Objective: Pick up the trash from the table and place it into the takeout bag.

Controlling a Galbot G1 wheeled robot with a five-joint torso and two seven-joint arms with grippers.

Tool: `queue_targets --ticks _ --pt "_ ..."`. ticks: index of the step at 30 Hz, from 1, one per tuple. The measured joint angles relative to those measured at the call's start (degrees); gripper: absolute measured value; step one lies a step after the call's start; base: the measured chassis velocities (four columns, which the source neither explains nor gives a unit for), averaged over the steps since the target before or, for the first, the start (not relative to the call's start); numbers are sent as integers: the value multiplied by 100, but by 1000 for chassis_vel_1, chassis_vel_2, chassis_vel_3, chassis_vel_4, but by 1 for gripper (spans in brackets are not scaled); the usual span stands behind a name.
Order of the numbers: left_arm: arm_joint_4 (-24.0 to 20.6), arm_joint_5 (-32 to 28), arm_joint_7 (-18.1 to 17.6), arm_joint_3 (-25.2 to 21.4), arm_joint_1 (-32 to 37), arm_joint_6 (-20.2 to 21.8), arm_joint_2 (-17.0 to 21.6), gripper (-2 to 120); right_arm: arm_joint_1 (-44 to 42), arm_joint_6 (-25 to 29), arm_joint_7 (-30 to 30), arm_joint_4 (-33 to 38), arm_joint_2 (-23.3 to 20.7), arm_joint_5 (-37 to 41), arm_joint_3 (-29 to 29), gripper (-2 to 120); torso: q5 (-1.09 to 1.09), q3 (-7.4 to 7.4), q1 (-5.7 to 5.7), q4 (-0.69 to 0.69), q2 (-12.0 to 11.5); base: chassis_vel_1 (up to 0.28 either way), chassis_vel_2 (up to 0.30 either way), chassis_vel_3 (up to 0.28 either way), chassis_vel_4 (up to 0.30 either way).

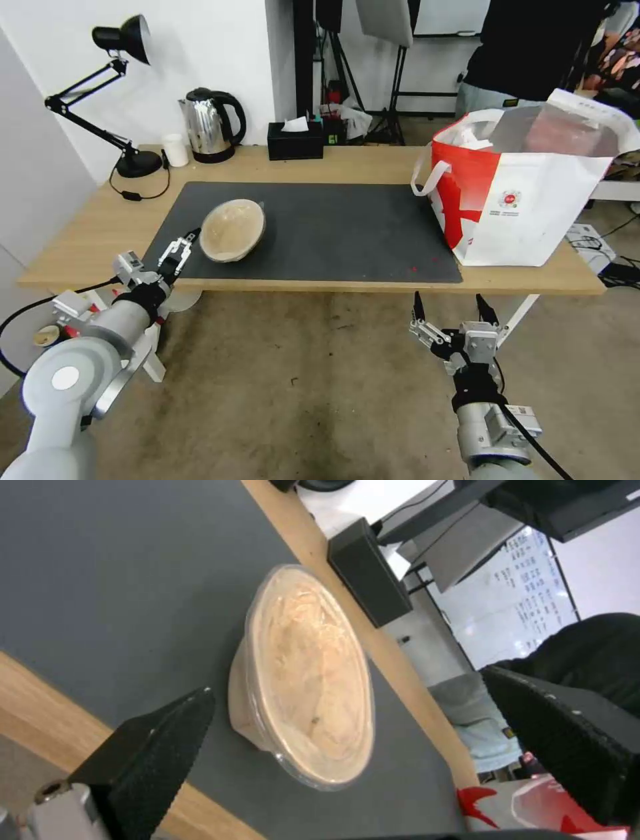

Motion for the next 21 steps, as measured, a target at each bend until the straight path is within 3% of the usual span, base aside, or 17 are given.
queue_targets --ticks 21 --pt "448 7 -201 324 -421 30 -18 100 0 0 0 0 0 0 0 100 0 0 0 0 1 0 0 0 0"
